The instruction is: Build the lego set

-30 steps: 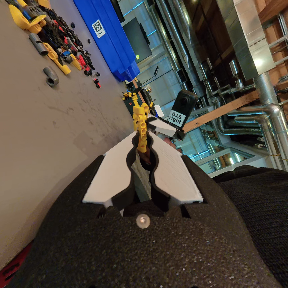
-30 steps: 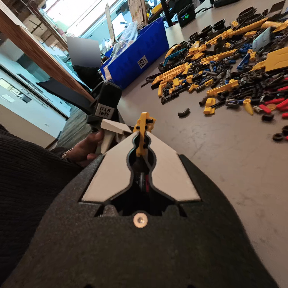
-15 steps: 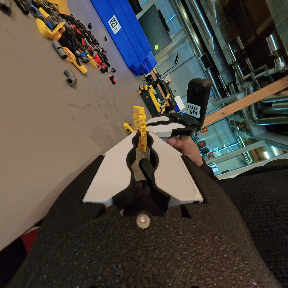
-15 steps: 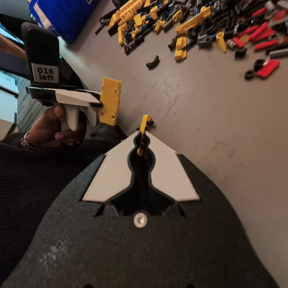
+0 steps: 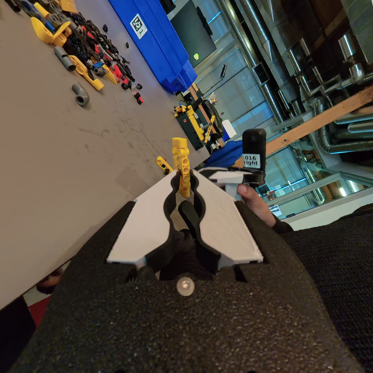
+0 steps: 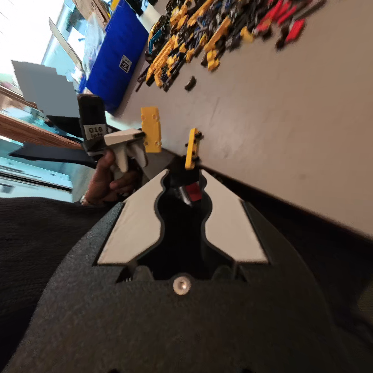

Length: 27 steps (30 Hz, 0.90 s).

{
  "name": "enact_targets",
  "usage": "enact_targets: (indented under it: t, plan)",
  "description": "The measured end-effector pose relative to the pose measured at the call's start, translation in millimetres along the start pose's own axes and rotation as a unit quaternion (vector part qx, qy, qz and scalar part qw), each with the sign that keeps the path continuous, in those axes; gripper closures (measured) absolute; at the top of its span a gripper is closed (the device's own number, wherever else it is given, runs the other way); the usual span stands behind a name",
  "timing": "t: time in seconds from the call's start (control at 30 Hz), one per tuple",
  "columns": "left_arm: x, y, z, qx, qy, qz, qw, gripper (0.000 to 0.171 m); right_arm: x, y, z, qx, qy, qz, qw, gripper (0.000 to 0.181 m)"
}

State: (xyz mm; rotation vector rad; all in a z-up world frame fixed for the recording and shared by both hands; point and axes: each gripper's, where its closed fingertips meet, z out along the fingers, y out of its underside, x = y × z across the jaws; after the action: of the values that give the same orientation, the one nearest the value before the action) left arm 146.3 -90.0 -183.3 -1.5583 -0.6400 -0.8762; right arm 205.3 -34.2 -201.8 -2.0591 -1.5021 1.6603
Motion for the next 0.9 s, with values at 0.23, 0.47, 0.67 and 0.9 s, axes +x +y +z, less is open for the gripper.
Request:
enact_targets:
  t: [0.23, 0.47, 0.67, 0.9]
  plan:
    - [0.7, 3.9, 3.3, -0.018, -0.014, 0.035, 0.999, 0.163, -13.2, 24.9, 33.3, 0.044, -0.116, 0.207, 0.970, 0.153]
    - [-31.7, -9.0, -2.2, -0.108, -0.130, 0.114, 0.979, 0.163, 0.7, 5.3, 32.9, 0.098, -0.162, 0.292, 0.937, 0.157]
    - [-36.2, -13.0, -1.8, -0.124, -0.149, 0.134, 0.972, 0.160, 1.3, 3.2, 31.6, 0.104, -0.162, 0.294, 0.936, 0.176]
    - [-46.9, -50.0, -28.3, -0.031, -0.215, 0.141, 0.966, 0.131, -22.6, -2.1, 24.2, 0.115, -0.188, 0.264, 0.939, 0.175]
